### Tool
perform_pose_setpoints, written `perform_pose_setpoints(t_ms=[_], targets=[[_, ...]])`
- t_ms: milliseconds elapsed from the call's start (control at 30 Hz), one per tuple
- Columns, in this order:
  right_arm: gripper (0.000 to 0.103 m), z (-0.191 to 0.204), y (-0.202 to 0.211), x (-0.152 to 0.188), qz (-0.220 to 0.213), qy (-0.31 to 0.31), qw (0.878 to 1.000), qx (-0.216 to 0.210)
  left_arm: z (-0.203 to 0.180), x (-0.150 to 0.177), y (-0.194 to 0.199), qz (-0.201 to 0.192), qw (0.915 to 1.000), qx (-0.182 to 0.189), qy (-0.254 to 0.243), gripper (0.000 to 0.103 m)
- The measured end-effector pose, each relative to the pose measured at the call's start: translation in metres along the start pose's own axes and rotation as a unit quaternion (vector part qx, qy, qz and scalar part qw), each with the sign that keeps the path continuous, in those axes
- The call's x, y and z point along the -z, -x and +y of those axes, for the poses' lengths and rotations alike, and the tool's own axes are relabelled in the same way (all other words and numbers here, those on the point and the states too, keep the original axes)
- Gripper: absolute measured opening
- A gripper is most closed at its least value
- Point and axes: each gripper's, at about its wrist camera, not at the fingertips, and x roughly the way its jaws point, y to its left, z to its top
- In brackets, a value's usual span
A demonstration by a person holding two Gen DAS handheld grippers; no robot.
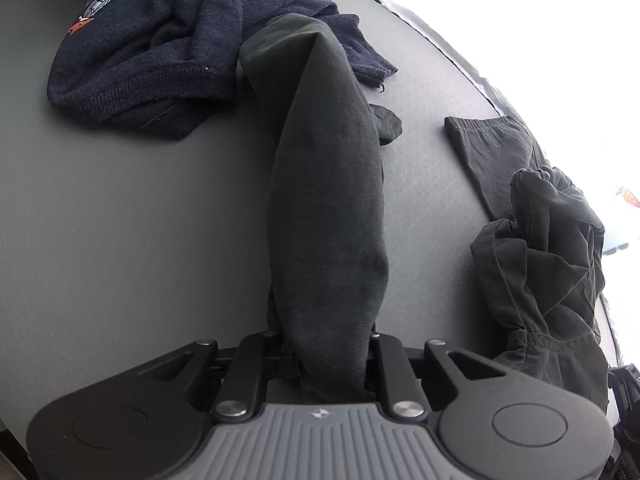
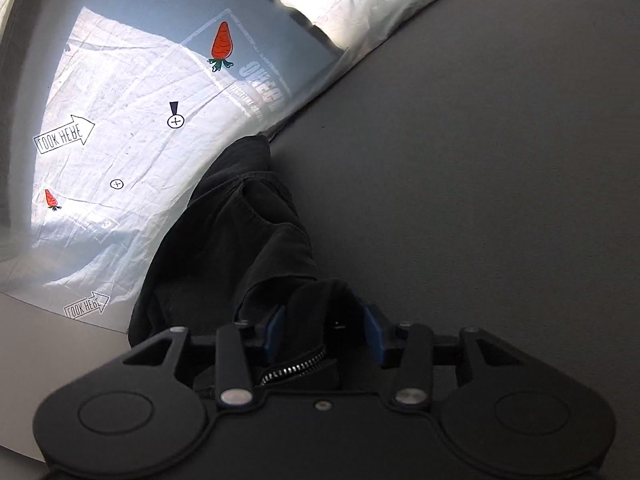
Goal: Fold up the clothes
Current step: 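Lift the black garment with both grippers and carry it toward the folded stack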
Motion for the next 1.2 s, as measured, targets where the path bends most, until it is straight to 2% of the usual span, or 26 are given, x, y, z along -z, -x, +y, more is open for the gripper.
perform_pose_setpoints(t_ms=[167,200,233,267,300,433,600,700,800,867,967,1000,1067,1100,1133,1200], targets=[[0.053,-0.019,-0.023,0.000,0.041,-0.083,0.995,-0.046,-0.001,0.002,0.001,-0.002,1.0000,-0.004,-0.005,0.021],[0.052,-0.022,-0.027,0.001,0.046,-0.106,0.992,-0.053,-0.001,0.002,0.001,-0.003,1.0000,-0.005,-0.007,0.021],[0.050,-0.024,-0.025,0.004,0.047,-0.121,0.990,-0.062,-0.002,0.002,0.001,-0.003,0.9999,-0.007,-0.008,0.021],[0.037,-0.024,-0.024,0.005,0.044,-0.116,0.990,-0.068,-0.002,0.003,0.001,-0.004,0.9999,-0.008,-0.008,0.021],[0.017,-0.022,-0.023,0.007,0.041,-0.110,0.990,-0.073,-0.002,0.003,0.001,-0.005,0.9999,-0.009,-0.008,0.021],[0.011,0.007,-0.005,0.016,-0.022,-0.012,0.999,-0.028,-0.002,0.004,0.001,-0.008,0.9999,-0.011,-0.007,0.021],[0.009,0.031,0.054,0.009,-0.114,0.088,0.990,0.002,-0.004,0.005,0.005,-0.012,0.9997,-0.019,-0.013,0.021],[0.009,0.038,0.116,-0.008,-0.204,0.111,0.972,0.031,-0.014,0.005,0.010,-0.017,0.9987,-0.034,-0.033,0.021],[0.009,0.043,0.178,-0.025,-0.292,0.132,0.945,0.061,-0.029,0.009,0.018,-0.032,0.9969,-0.038,-0.060,0.021],[0.009,0.038,0.220,-0.036,-0.356,0.147,0.916,0.107,-0.038,0.011,0.022,-0.038,0.9969,0.001,-0.069,0.037],[0.009,0.033,0.265,-0.042,-0.433,0.186,0.861,0.192,-0.058,0.016,0.027,-0.037,0.9930,0.076,-0.083,0.050],[0.009,0.028,0.268,-0.048,-0.447,0.203,0.839,0.236,-0.068,0.019,0.028,-0.032,0.9908,0.088,-0.097,0.051],[0.012,0.010,0.264,-0.062,-0.418,0.213,0.821,0.327,-0.085,0.027,0.027,-0.031,0.9872,0.092,-0.126,0.051],[0.013,-0.002,0.259,-0.069,-0.390,0.207,0.822,0.359,-0.093,0.031,0.026,-0.030,0.9853,0.094,-0.139,0.051],[0.013,-0.019,0.257,-0.071,-0.361,0.196,0.829,0.378,-0.095,0.034,0.026,-0.030,0.9842,0.090,-0.149,0.051],[0.019,-0.049,0.255,-0.059,-0.331,0.161,0.848,0.381,-0.090,0.037,0.030,-0.033,0.9842,0.088,-0.150,0.051]])
